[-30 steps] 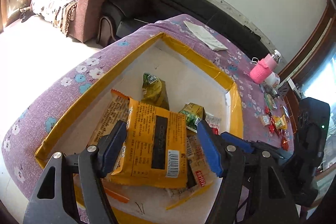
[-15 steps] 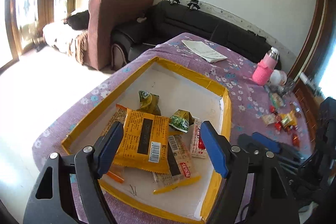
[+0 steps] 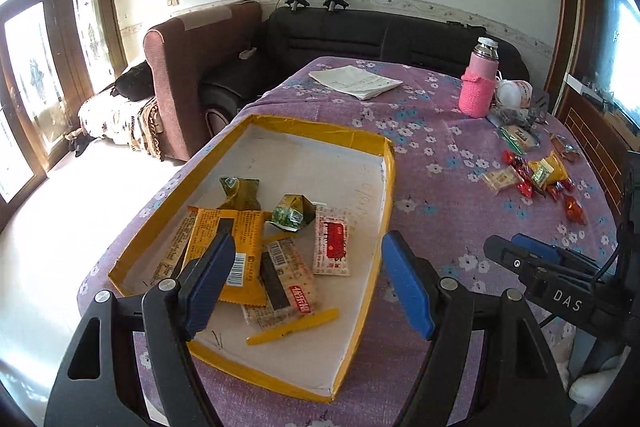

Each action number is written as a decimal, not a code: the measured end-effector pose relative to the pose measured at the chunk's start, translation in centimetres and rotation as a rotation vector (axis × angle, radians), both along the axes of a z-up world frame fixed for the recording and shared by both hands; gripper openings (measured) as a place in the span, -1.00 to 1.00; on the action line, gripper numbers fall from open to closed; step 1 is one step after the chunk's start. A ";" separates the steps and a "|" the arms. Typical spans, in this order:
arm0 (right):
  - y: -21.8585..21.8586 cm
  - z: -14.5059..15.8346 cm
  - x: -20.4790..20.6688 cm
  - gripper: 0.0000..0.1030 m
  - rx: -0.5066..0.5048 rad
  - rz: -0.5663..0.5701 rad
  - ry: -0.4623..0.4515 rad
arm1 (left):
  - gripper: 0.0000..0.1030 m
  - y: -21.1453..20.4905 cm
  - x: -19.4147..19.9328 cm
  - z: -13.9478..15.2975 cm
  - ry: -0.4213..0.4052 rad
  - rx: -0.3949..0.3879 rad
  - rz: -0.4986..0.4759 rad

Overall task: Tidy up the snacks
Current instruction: 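Move both open grippers back over the remaining snacks on the table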

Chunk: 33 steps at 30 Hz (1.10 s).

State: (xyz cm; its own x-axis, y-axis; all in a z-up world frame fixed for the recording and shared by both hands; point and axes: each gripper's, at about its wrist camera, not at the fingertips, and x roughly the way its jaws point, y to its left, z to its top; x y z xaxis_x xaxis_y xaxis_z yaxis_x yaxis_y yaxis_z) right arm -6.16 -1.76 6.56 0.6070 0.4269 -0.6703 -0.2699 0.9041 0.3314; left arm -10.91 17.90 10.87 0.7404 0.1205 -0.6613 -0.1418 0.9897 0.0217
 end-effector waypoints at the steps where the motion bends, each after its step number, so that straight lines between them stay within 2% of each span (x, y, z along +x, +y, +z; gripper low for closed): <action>1: -0.6 -0.1 0.0 0.09 0.000 -0.010 0.002 | 0.47 -0.3 0.0 0.0 0.004 -0.003 -0.009; 5: -4.1 -0.5 0.2 0.09 -0.003 -0.065 0.003 | 0.47 -0.8 -0.1 -0.1 0.024 -0.092 -0.065; 8: -8.1 -0.3 1.0 0.10 -0.024 -0.154 -0.001 | 0.47 -1.4 -0.1 -0.3 0.025 -0.149 -0.107; 12: -14.0 -0.2 3.0 0.14 -0.033 -0.288 0.017 | 0.47 -2.1 0.4 -1.1 0.041 -0.269 -0.169; 14: -16.2 -0.3 4.5 0.14 -0.017 -0.335 0.039 | 0.47 -2.5 0.7 -1.6 0.051 -0.305 -0.185; 16: -17.2 -0.4 5.8 0.14 -0.006 -0.353 0.044 | 0.47 -2.9 0.9 -2.0 0.064 -0.308 -0.196; 20: -16.0 -0.3 9.8 0.13 0.030 -0.305 0.058 | 0.47 -3.7 1.1 -2.2 0.073 -0.305 -0.218; 22: -14.1 -0.3 12.1 0.13 0.010 -0.255 0.066 | 0.47 -3.8 1.2 -2.3 0.077 -0.301 -0.225; 29: -7.9 -3.3 20.3 0.00 -0.225 -0.213 0.135 | 0.47 -3.5 1.5 -3.0 0.101 -0.299 -0.229; 30: -7.7 -4.0 21.0 -0.10 -0.250 -0.224 0.153 | 0.47 -3.4 1.5 -3.1 0.103 -0.300 -0.230; 31: -7.4 -3.9 21.3 -0.18 -0.287 -0.242 0.129 | 0.47 -3.3 1.5 -3.1 0.102 -0.300 -0.231; 33: -7.4 -4.3 21.4 -0.22 -0.311 -0.252 0.156 | 0.47 -3.1 1.6 -3.2 0.101 -0.304 -0.232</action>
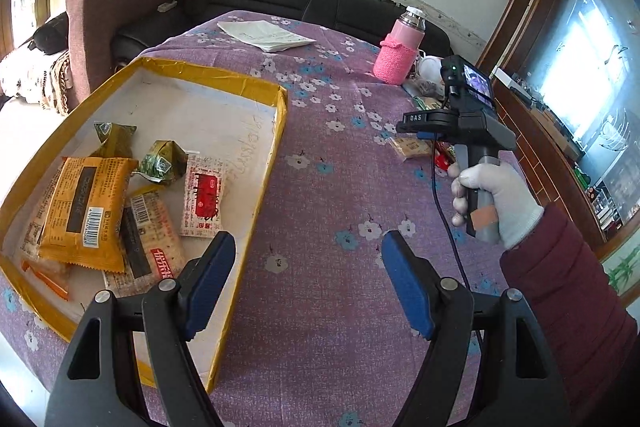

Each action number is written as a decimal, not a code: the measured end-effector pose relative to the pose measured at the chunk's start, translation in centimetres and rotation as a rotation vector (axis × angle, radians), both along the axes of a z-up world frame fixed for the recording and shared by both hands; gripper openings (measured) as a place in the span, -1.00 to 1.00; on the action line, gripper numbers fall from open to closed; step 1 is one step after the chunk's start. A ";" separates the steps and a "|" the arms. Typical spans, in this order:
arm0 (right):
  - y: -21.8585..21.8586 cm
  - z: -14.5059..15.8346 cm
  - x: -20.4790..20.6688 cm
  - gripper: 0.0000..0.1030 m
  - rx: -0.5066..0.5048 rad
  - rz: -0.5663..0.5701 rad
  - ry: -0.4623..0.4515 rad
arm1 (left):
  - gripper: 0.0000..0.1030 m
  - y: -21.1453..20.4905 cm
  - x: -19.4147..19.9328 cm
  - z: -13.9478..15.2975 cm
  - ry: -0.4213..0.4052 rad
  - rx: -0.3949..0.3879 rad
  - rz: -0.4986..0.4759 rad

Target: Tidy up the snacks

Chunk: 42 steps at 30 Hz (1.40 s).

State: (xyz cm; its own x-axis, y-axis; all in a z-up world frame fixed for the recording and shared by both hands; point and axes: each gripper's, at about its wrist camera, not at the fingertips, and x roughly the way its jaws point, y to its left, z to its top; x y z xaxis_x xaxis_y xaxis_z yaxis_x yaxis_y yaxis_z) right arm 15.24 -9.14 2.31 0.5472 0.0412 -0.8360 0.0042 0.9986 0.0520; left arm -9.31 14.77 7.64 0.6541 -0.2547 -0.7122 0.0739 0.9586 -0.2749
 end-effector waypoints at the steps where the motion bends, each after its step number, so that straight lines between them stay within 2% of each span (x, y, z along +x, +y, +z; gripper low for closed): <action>1: 0.0 -0.2 -0.3 -0.24 0.007 0.003 0.015 | 0.47 0.1 0.1 -0.1 0.000 -0.004 -0.003; 2: -0.1 -0.6 -0.8 -0.23 0.017 0.012 0.044 | 0.47 0.1 0.1 -0.1 -0.001 -0.009 -0.007; 4: 0.4 -0.7 -3.0 -0.24 -0.019 0.051 0.029 | 0.47 0.0 0.2 -0.3 -0.001 -0.017 -0.012; 6: 0.6 -0.8 -5.3 -0.24 -0.005 0.104 0.042 | 0.47 -0.1 0.4 -0.6 0.009 -0.028 -0.024; 8: 0.9 -0.7 -7.8 -0.24 0.052 0.196 0.076 | 0.47 -0.4 0.3 -0.7 0.016 -0.036 -0.037; 10: 0.7 -0.2 -10.1 -0.29 0.160 0.304 0.120 | 0.47 -0.6 0.2 -0.6 0.014 -0.040 -0.048; 11: -0.4 0.7 -11.2 -0.29 0.210 0.307 0.096 | 0.47 -0.6 0.1 -0.6 0.009 -0.042 -0.052; 13: -3.1 2.6 -12.1 -0.19 0.245 0.222 0.010 | 0.47 -0.8 0.1 -0.5 0.005 -0.047 -0.057; 14: -5.1 3.7 -12.1 -0.18 0.245 0.144 -0.048 | 0.47 -0.9 0.1 -0.5 0.007 -0.052 -0.060; 15: -6.5 4.3 -11.9 -0.09 0.242 0.090 -0.079 | 0.47 -1.1 0.2 -0.6 0.012 -0.060 -0.068; 16: -7.9 4.6 -11.6 0.02 0.248 0.033 -0.100 | 0.47 -1.3 0.2 -0.7 0.018 -0.063 -0.074; 19: -10.4 4.4 -9.9 0.04 0.292 -0.059 -0.109 | 0.47 -1.9 0.1 -0.7 0.026 -0.058 -0.086; 24: -8.9 2.9 -7.4 0.00 0.248 -0.002 -0.056 | 0.47 -2.2 0.1 -0.4 0.026 -0.050 -0.078; 26: -8.1 1.8 -6.2 0.00 0.176 -0.010 -0.034 | 0.47 -2.2 0.2 -0.5 0.032 -0.052 -0.077; 30: -7.3 0.2 -4.3 -0.02 0.121 -0.032 -0.026 | 0.47 -2.8 0.2 -0.8 0.050 -0.047 -0.086; 32: -7.2 -0.4 -3.8 -0.46 0.103 -0.044 -0.009 | 0.47 -3.2 0.0 -0.7 0.048 -0.035 -0.093; 34: -7.3 -0.7 -3.9 -0.44 0.109 -0.042 -0.017 | 0.47 -3.4 -0.2 -0.7 0.045 -0.029 -0.099; 39: -7.3 0.1 -7.8 -0.42 0.156 0.028 -0.006 | 0.47 -4.1 0.0 -1.0 0.058 -0.036 -0.111; 42: -7.1 -0.1 -10.1 -0.21 0.080 0.028 0.040 | 0.47 -4.5 0.1 -1.3 0.072 -0.049 -0.117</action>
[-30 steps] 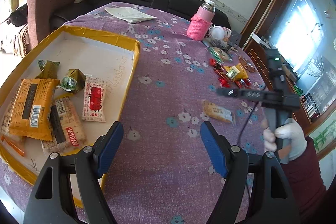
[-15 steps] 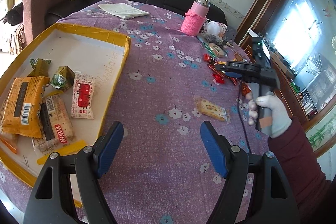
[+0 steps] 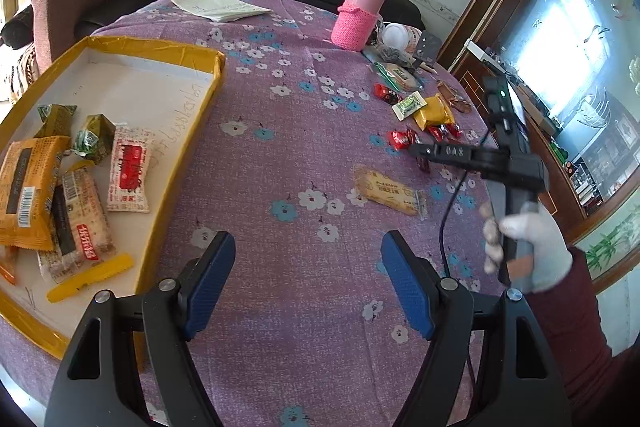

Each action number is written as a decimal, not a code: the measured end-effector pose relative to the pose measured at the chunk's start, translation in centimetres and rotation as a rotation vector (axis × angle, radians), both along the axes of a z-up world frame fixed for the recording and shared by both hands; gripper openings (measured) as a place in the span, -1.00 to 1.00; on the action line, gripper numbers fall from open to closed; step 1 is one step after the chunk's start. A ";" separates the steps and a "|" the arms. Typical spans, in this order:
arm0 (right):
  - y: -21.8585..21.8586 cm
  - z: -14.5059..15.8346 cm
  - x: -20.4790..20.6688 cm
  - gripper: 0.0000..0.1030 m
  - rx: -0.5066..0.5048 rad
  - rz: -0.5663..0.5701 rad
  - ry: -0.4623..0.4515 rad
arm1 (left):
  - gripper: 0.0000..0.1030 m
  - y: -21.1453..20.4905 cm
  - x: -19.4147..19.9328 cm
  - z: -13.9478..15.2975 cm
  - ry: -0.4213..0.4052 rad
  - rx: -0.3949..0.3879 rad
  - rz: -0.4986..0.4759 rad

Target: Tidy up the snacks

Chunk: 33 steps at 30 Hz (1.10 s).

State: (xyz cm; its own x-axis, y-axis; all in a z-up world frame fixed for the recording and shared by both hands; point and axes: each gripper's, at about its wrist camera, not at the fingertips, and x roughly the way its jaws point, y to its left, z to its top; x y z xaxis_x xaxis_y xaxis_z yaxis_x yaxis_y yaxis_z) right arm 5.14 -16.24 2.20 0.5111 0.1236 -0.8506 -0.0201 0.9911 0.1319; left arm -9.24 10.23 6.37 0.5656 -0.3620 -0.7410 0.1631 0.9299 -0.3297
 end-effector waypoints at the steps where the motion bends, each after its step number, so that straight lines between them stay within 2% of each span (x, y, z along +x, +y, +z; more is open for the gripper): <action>1: -0.1 0.3 -1.0 -0.17 -0.027 -0.020 -0.019 | 0.47 -0.2 0.0 0.0 0.001 -0.002 -0.001; 3: 0.2 1.5 -3.0 -0.17 -0.015 -0.001 -0.103 | 0.47 -0.4 -0.1 0.0 -0.003 0.000 0.000; 5: 1.5 2.1 -3.9 -0.17 0.045 0.089 -0.121 | 0.47 -0.5 -0.3 0.1 -0.003 -0.001 0.004; 7: 2.8 1.5 -3.6 -0.26 0.099 0.153 -0.084 | 0.47 -0.4 -0.5 0.1 -0.004 -0.009 0.011; 9: 3.4 0.4 -3.0 -0.20 0.122 0.149 -0.041 | 0.47 -0.2 -0.8 0.3 -0.011 -0.005 0.015; 14: 5.7 -1.2 -4.3 -0.18 0.315 0.235 0.062 | 0.47 0.4 -0.9 0.3 -0.010 -0.003 0.038; 16: 6.3 -1.3 -4.9 -0.20 0.433 0.298 0.115 | 0.47 0.3 -0.8 0.0 -0.002 -0.004 0.035; 18: 5.0 0.0 -5.6 -0.22 0.480 0.287 0.068 | 0.47 0.1 -0.8 -0.2 0.005 0.001 0.024; 20: 1.8 1.7 -5.7 -0.14 0.420 0.172 -0.024 | 0.47 0.0 -0.8 -0.5 0.011 0.000 0.015; 21: 0.4 2.0 -5.6 0.03 0.381 0.119 -0.048 | 0.47 -0.2 -0.7 -0.6 0.015 0.000 0.009; 22: -1.2 2.3 -5.4 0.09 0.331 0.053 -0.066 | 0.47 -0.4 -0.7 -0.8 0.019 0.001 0.001; 24: -3.4 2.1 -5.2 0.09 0.271 -0.038 -0.077 | 0.47 -1.0 -0.6 -1.3 0.029 0.001 -0.016; 28: -3.8 0.5 -4.5 0.14 0.173 -0.103 -0.062 | 0.47 -2.2 -0.4 -2.1 0.051 0.010 -0.043; 31: -2.8 -0.7 -3.5 0.13 0.131 -0.090 -0.050 | 0.47 -2.8 -0.4 -2.4 0.052 0.029 -0.051; 33: -1.8 -0.7 -3.1 0.12 0.046 -0.091 -0.092 | 0.47 -3.3 0.0 -2.7 0.055 0.046 -0.056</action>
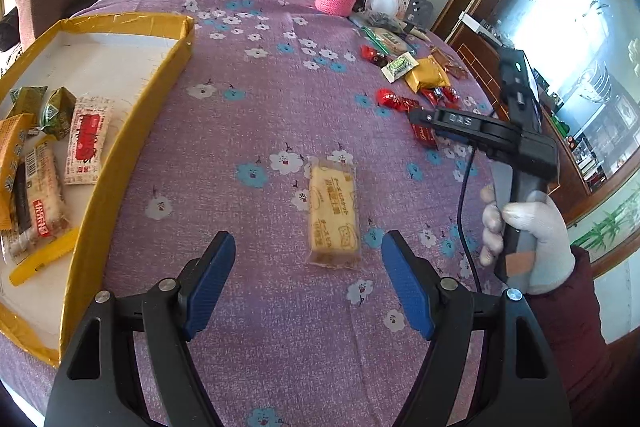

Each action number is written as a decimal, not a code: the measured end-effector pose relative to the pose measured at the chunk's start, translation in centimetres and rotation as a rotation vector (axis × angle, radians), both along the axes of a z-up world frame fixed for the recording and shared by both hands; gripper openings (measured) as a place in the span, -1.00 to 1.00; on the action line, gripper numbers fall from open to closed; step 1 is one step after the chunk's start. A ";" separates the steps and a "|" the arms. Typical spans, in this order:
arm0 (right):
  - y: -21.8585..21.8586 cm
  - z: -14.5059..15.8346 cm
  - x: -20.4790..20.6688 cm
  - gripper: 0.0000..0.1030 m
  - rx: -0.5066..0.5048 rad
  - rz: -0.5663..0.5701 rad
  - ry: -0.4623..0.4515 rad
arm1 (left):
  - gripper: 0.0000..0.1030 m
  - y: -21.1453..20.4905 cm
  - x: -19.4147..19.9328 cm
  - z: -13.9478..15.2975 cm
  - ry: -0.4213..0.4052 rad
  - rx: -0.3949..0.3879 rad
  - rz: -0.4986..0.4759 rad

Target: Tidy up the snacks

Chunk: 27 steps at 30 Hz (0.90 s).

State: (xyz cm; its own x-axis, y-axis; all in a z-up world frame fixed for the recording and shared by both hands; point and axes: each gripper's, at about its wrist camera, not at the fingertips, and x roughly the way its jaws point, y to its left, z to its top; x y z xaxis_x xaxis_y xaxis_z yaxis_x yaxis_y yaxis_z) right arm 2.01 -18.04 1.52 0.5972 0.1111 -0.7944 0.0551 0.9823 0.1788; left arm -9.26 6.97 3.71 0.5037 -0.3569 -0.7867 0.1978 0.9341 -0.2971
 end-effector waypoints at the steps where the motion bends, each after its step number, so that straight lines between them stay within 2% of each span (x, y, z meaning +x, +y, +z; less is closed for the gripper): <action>1: 0.6 -0.1 0.4 0.12 -0.034 0.003 -0.001 | 0.47 -0.3 0.2 -0.2 0.000 0.010 -0.001; 3: 1.2 -0.5 0.9 0.13 -0.089 -0.001 -0.012 | 0.47 -0.9 0.8 -0.5 -0.005 0.041 -0.011; 5: 1.7 -0.7 1.5 0.03 -0.139 -0.001 -0.018 | 0.47 -1.4 1.4 -1.0 0.001 0.059 -0.017; 6: 1.8 -0.7 1.5 -0.27 -0.160 -0.004 -0.021 | 0.46 -1.8 1.8 -1.2 0.002 0.070 -0.024; 7: 1.8 -0.6 1.4 -0.47 -0.167 -0.004 -0.022 | 0.46 -2.1 2.2 -1.4 0.002 0.086 -0.024; 11: 0.7 -0.6 0.6 -0.48 -0.094 -0.010 -0.025 | 0.46 -3.5 3.4 -2.2 0.014 0.133 -0.054; 13: 0.3 -0.6 -0.1 -0.48 -0.061 -0.016 -0.030 | 0.44 -4.6 3.7 -2.4 -0.011 0.180 -0.072; 15: 0.1 -0.4 -0.8 -0.48 -0.037 -0.017 -0.040 | 0.11 -5.8 3.7 -2.6 -0.044 0.255 -0.100; 16: 0.1 -0.2 -1.4 -0.48 -0.028 -0.017 -0.047 | -0.26 -6.3 3.5 -2.6 -0.060 0.281 -0.114; 17: 0.0 0.0 -1.8 -0.48 -0.020 -0.018 -0.058 | -0.40 -6.5 3.5 -2.5 -0.070 0.286 -0.130; 20: -0.1 0.7 -3.1 -0.48 0.013 -0.009 -0.099 | -0.40 -5.9 3.3 -2.3 -0.064 0.259 -0.130; 23: 0.0 1.5 -4.2 -0.48 0.050 0.002 -0.129 | -0.40 -4.5 3.2 -1.7 -0.058 0.195 -0.098; 27: 0.8 2.8 -5.5 -0.48 0.093 0.036 -0.155 | -0.40 -1.0 2.8 0.6 -0.080 0.092 -0.027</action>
